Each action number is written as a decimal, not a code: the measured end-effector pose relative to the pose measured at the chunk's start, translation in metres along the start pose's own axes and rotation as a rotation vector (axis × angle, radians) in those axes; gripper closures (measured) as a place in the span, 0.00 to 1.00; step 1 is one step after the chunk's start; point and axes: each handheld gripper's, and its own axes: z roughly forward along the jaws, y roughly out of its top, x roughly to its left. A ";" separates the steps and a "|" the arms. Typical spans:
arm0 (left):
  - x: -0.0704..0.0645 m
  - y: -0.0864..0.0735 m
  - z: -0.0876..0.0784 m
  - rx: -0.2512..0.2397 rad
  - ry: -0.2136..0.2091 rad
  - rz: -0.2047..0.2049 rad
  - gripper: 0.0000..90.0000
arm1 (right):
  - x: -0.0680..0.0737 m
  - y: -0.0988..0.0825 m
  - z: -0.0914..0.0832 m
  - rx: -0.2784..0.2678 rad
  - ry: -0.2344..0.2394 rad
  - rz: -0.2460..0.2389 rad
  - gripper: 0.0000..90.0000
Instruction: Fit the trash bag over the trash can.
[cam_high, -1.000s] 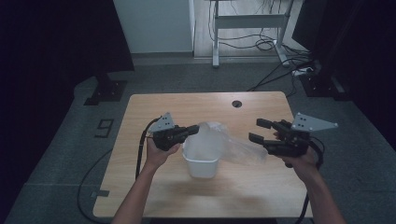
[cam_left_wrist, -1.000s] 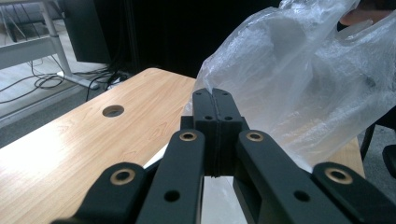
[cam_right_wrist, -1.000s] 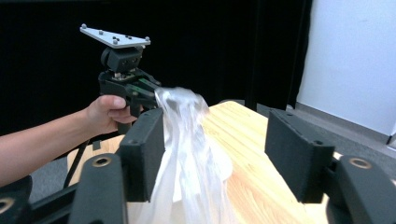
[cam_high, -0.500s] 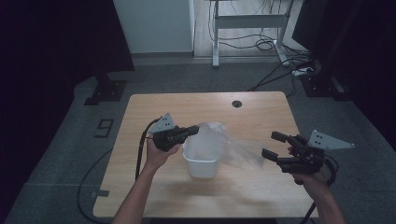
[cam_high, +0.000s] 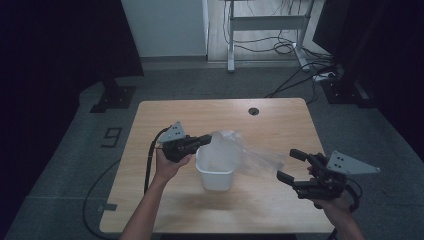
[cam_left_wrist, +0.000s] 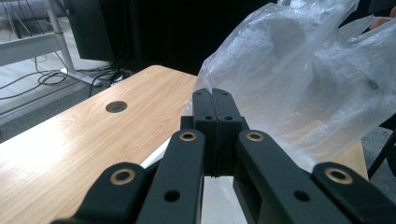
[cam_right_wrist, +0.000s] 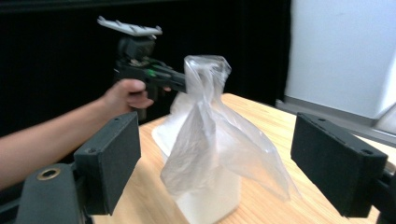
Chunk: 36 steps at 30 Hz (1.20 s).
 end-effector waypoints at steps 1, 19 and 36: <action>0.000 0.000 0.000 -0.001 -0.001 -0.001 1.00 | 0.001 -0.001 0.002 0.006 -0.017 -0.004 0.18; 0.002 -0.001 -0.001 -0.020 -0.028 0.000 1.00 | -0.060 -0.024 0.032 0.049 0.008 0.107 0.16; -0.002 0.001 0.002 -0.006 -0.047 0.007 1.00 | -0.040 -0.004 0.038 0.019 -0.012 -0.096 0.98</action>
